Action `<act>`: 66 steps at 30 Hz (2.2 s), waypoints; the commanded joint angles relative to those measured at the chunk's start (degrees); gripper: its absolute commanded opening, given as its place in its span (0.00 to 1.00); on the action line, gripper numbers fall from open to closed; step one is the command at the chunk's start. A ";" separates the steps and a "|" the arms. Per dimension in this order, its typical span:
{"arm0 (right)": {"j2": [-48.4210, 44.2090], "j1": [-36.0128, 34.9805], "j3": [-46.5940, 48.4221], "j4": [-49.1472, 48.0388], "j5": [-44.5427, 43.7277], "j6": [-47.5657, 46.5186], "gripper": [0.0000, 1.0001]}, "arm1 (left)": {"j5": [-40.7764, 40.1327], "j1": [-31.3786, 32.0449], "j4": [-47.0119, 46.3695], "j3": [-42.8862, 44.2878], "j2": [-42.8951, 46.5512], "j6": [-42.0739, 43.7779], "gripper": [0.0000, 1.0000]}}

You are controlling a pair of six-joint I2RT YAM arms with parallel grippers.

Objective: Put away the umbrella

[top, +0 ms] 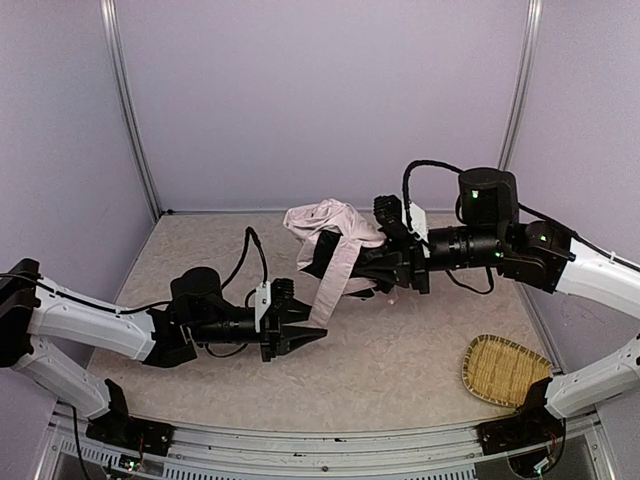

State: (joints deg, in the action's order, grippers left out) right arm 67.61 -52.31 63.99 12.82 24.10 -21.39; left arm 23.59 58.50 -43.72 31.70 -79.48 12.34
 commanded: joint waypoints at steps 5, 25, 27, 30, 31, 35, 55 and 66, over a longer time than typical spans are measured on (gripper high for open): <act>-1.25 1.10 1.96 -0.42 0.50 0.98 0.00 | 8.97 0.74 -4.67 0.67 -0.68 -0.55 0.00; -1.31 -5.84 1.27 3.96 25.16 5.16 0.00 | 12.12 -14.73 12.04 16.98 -23.31 15.98 0.00; 0.13 -8.16 0.03 2.08 26.10 5.47 0.00 | 12.18 -14.81 13.97 21.89 -26.13 17.93 0.00; 4.36 -11.45 -2.61 2.18 27.55 5.14 0.00 | 12.74 -15.66 15.74 28.15 -29.16 20.23 0.00; 6.07 -12.77 -3.89 2.14 27.72 5.39 0.00 | 13.30 -16.07 16.46 29.91 -29.57 20.71 0.00; 13.31 -15.34 -9.83 2.54 26.63 9.13 0.00 | 15.59 -17.18 19.42 34.92 -28.99 23.89 0.00; 39.28 -11.74 -19.84 -7.24 20.03 31.17 0.00 | -13.51 -16.60 14.58 30.34 -33.70 22.56 0.14; 40.75 -7.53 -20.56 -6.30 17.17 33.82 0.00 | -24.61 -19.13 17.47 24.78 -19.72 7.75 0.41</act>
State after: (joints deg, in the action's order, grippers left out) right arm 105.14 -61.21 46.81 -2.02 43.79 10.66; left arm 3.79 38.33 -25.26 62.59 -110.76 28.56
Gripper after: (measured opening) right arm 0.312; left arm 0.418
